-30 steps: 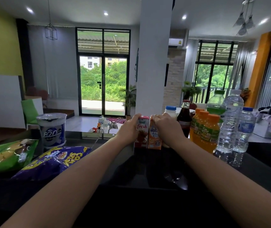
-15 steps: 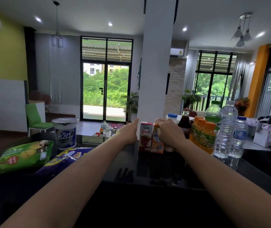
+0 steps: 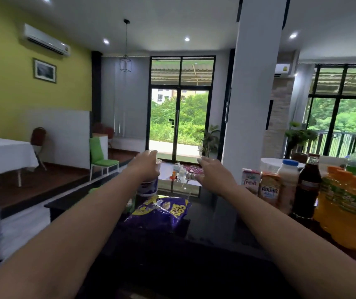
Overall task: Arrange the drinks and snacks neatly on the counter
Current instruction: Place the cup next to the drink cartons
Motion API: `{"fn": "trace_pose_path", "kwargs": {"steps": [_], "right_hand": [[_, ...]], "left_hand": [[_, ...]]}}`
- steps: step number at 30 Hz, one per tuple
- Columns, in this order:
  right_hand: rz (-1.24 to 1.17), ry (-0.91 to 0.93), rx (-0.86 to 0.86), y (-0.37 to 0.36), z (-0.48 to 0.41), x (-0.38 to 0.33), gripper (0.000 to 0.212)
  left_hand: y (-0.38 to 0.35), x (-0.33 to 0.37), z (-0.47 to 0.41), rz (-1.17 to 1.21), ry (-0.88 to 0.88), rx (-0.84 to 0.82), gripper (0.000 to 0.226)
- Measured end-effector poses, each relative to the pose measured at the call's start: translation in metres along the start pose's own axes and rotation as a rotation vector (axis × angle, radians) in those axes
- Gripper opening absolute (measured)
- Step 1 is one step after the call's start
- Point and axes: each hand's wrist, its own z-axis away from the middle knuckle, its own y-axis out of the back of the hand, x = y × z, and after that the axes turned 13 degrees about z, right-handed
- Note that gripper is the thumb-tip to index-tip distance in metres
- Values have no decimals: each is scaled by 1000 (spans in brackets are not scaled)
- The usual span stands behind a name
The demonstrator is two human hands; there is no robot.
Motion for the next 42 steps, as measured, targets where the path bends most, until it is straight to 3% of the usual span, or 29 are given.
{"fn": "trace_pose_path", "kwargs": {"steps": [4,8,13,16,24,34,42], "right_hand": [[-71,53,-41,-20,-30,-39,67],[-169,120,-61,-29,-59,-69,69],[-286,147,-40,-35,-77,-91,47],[-374,105,-24,-36,-72,-91,44],[-485,30,89,-2,-47,-54,25],[-230,-118,108,24,13,45,26],[-158,-207,92,13,42,76,26]], "left_hand": [[5,-40,0,29,107,-17,79],[2,-61,-2,59,48,4,63],[-1,-65,-7,157,11,67,46],[-3,-63,-6,196,0,120,39],[-7,-14,-11,347,-116,130,31],[-53,89,-6,445,-252,-51,30],[-81,122,-1,403,-287,-122,26]]}}
